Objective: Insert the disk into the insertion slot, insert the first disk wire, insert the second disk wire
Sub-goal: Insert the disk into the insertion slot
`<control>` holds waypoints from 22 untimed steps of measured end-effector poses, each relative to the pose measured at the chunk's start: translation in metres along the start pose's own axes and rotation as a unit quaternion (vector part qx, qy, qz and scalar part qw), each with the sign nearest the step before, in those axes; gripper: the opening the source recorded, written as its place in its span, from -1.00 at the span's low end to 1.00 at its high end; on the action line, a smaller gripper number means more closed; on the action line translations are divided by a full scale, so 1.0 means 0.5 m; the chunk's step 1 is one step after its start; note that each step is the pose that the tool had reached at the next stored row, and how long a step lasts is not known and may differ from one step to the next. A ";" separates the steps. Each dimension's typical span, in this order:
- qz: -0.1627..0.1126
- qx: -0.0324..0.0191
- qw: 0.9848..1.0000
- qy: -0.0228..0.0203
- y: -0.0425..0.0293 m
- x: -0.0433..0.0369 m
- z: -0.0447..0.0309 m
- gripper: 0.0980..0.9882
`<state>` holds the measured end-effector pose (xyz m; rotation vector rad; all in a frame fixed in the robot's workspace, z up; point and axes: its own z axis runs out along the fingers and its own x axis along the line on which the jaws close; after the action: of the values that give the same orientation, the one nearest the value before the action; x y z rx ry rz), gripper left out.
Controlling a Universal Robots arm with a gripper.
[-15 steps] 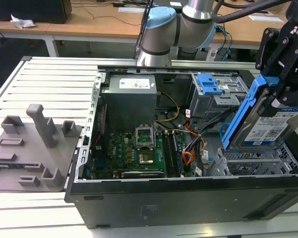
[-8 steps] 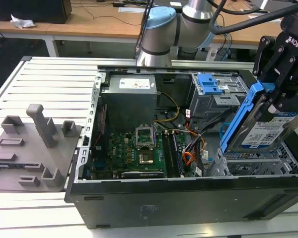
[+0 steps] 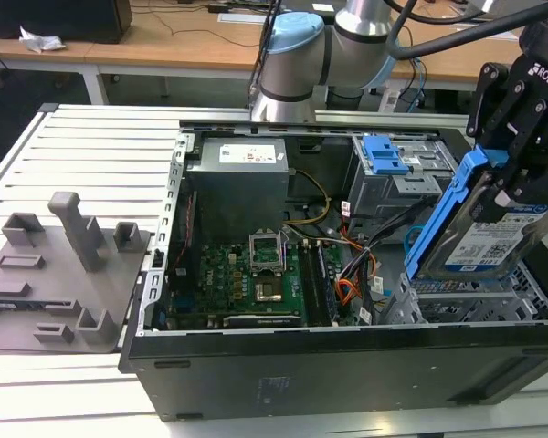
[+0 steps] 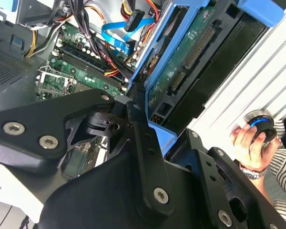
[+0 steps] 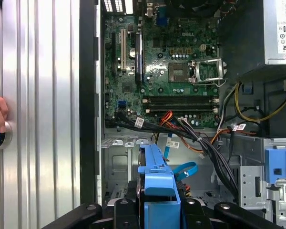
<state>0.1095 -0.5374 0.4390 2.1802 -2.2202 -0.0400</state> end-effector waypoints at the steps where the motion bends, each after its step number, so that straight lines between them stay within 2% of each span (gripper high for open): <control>1: 0.000 0.000 1.000 0.000 0.000 0.001 0.000 -0.39; 5: 0.000 0.000 1.000 0.000 -0.002 0.011 0.000 -0.39; 12: 0.000 -0.004 1.000 0.000 -0.013 0.012 0.006 -0.39; 22: 0.000 -0.007 1.000 0.000 -0.014 0.012 0.044 -0.39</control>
<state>0.1156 -0.5437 0.4170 2.1731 -2.2130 -0.0544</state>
